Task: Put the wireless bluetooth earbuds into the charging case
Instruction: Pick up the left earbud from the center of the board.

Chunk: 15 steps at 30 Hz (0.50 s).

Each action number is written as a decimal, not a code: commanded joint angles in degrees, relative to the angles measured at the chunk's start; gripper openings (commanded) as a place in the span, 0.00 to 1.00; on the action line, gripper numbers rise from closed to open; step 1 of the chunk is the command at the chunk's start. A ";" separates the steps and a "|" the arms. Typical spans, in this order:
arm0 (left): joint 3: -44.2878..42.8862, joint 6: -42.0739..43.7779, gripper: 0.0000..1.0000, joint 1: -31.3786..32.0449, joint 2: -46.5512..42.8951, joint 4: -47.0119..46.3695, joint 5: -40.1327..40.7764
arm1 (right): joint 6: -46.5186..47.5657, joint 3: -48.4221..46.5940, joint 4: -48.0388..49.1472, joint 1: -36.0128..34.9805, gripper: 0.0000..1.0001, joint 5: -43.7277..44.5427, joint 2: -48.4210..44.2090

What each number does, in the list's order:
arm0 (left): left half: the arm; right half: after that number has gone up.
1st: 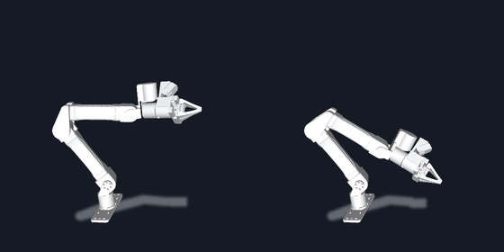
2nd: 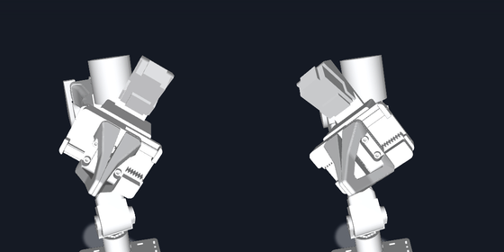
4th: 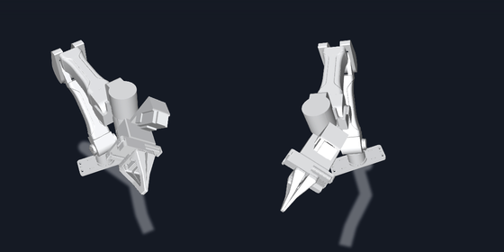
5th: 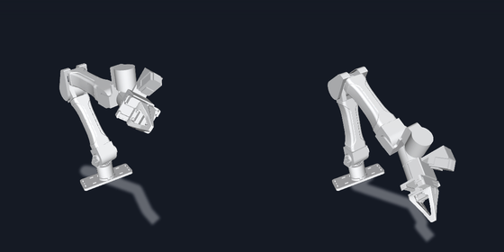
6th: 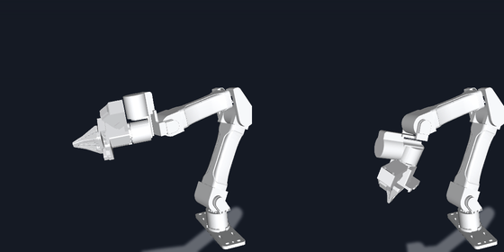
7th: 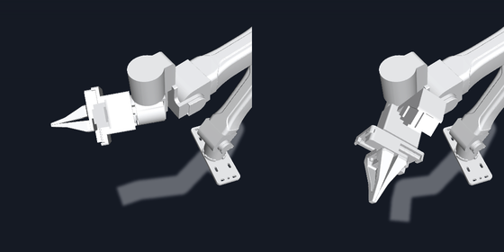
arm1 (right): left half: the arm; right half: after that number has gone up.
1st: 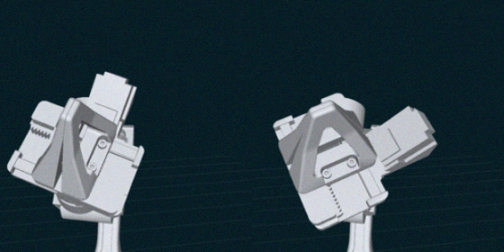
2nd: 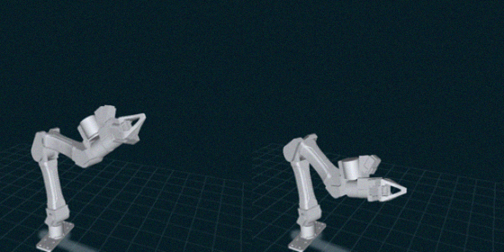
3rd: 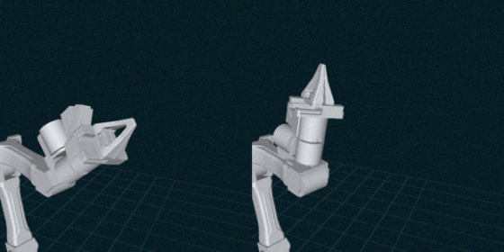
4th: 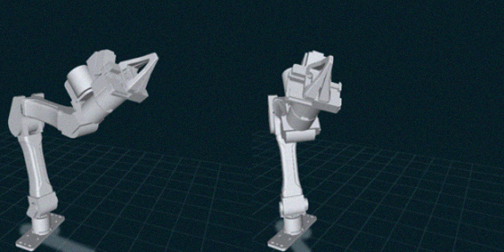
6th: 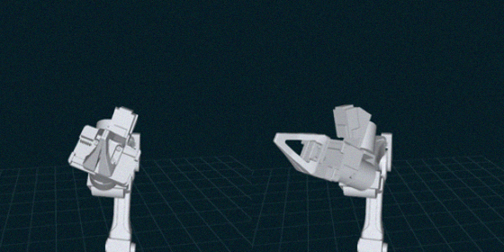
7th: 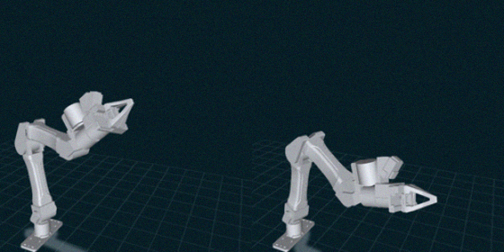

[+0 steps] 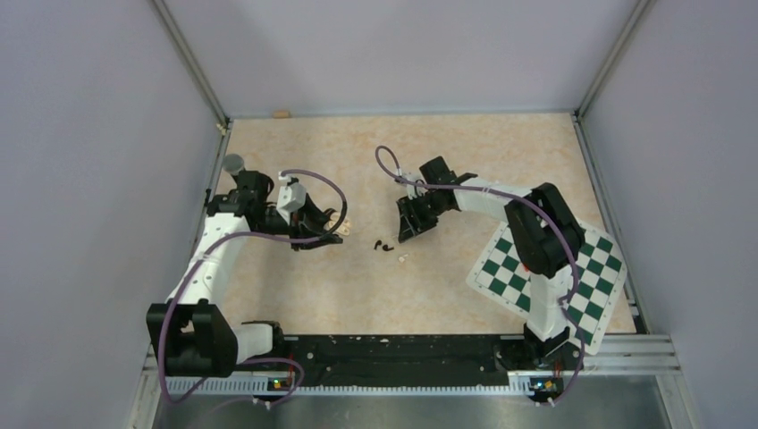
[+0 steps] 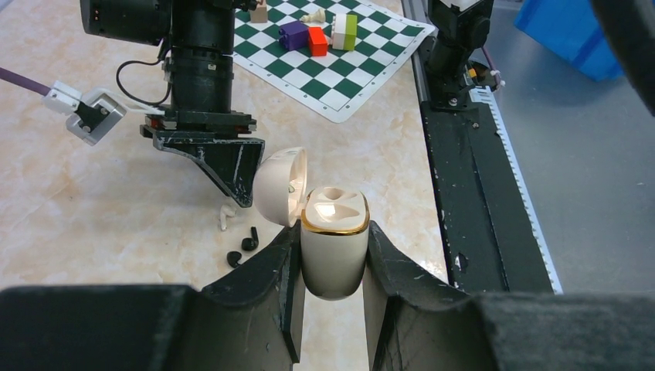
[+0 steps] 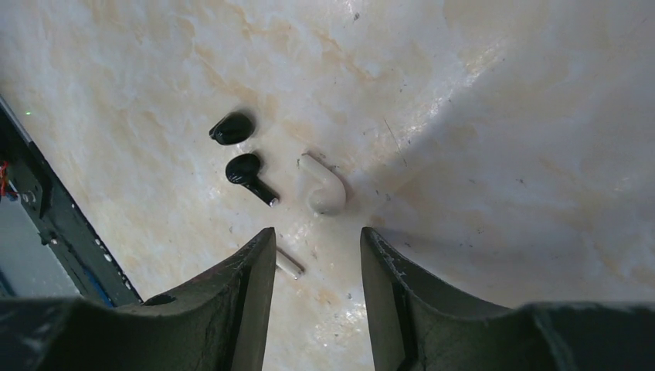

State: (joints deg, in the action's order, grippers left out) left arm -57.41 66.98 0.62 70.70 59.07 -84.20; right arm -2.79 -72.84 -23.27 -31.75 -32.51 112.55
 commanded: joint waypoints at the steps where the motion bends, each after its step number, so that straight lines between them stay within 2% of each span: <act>1: -2.36 4.50 0.00 -0.21 0.26 3.39 -2.86 | -1.95 -1.09 1.72 -1.05 0.44 -1.10 1.37; 15: -3.02 9.30 0.00 -0.27 0.87 7.42 -3.11 | -3.41 -0.31 3.93 -2.49 0.35 3.81 3.29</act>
State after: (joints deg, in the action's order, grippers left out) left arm -58.13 73.06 0.62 71.26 64.10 -84.64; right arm -5.91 -72.86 -19.86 -33.39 -32.12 113.62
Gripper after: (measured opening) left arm 0.333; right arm 0.365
